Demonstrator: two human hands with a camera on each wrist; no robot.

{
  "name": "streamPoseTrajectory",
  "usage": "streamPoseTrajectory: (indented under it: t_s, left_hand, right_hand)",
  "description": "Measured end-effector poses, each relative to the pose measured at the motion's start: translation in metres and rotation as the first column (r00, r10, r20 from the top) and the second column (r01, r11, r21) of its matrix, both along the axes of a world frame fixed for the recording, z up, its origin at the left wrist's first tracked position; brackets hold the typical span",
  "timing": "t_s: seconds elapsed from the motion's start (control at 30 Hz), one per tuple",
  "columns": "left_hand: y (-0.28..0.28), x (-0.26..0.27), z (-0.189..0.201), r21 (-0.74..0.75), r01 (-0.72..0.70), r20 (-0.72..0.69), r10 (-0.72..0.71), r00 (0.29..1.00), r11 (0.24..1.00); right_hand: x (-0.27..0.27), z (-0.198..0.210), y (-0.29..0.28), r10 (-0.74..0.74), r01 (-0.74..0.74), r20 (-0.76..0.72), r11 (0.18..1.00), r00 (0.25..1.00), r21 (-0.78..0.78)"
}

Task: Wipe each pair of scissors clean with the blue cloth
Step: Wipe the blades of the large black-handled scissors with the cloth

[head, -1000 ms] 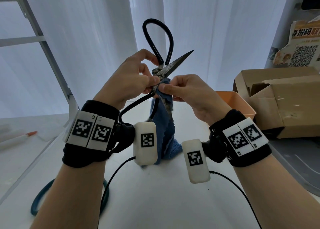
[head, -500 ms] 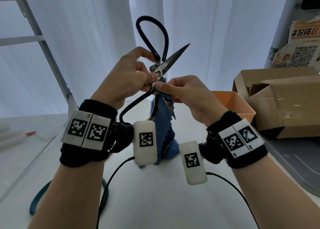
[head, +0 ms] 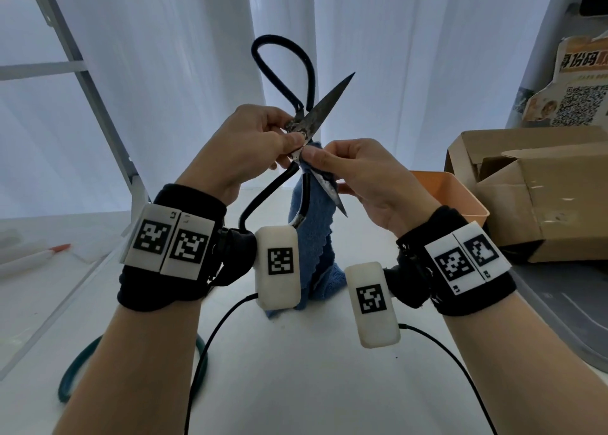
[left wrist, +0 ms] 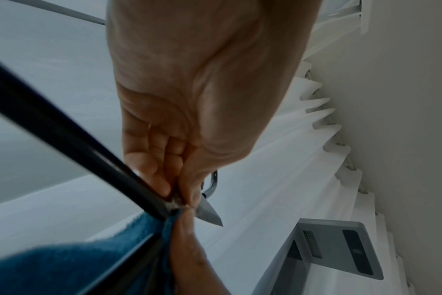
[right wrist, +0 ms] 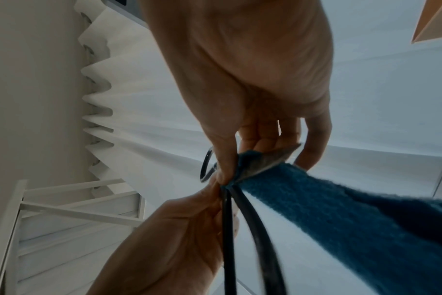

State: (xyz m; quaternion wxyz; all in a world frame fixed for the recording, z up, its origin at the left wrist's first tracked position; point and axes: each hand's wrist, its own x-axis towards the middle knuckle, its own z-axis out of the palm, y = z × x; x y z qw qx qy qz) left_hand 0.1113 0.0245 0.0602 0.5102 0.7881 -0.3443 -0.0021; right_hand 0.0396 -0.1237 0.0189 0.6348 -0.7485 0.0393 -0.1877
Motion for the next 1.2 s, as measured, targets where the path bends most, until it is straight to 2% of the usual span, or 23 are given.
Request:
streamPoseTrajectory:
  t_s: [0.2, 0.47, 0.93, 1.03, 1.13, 1.2]
  left_hand:
    - [0.000, 0.001, 0.001, -0.022, 0.013, 0.004, -0.013, 1.000, 1.000]
    - [0.002, -0.002, 0.004, -0.040, 0.062, 0.010, -0.062, 0.998, 0.997]
    - [0.007, 0.006, 0.003, -0.018, 0.051, -0.026, -0.051, 0.998, 0.999]
    - [0.009, 0.007, 0.003, -0.018, 0.027, -0.032, -0.028, 0.999, 0.999]
    - [0.009, 0.008, 0.003, -0.006, 0.008, -0.011, -0.008, 1.000, 1.000]
    - [0.009, 0.010, 0.003, 0.002, -0.004, 0.002, 0.004, 1.000, 1.000]
  right_hand:
    - [-0.005, 0.003, -0.005, 0.120, -0.119, -0.046, 0.993, 0.992, 0.013]
    - [-0.005, 0.003, -0.003, 0.058, -0.057, -0.055, 0.998, 0.997, 0.020]
    - [-0.006, 0.006, -0.002, 0.037, -0.035, -0.022, 0.998, 0.999, 0.057]
    - [-0.004, 0.005, -0.001, -0.024, 0.024, 0.002, 0.999, 1.000, 0.042]
    - [-0.003, 0.003, -0.001, -0.117, 0.102, 0.100, 0.984, 0.988, 0.144]
    - [-0.005, 0.006, 0.001, -0.104, 0.084, 0.105, 0.981, 0.989, 0.177]
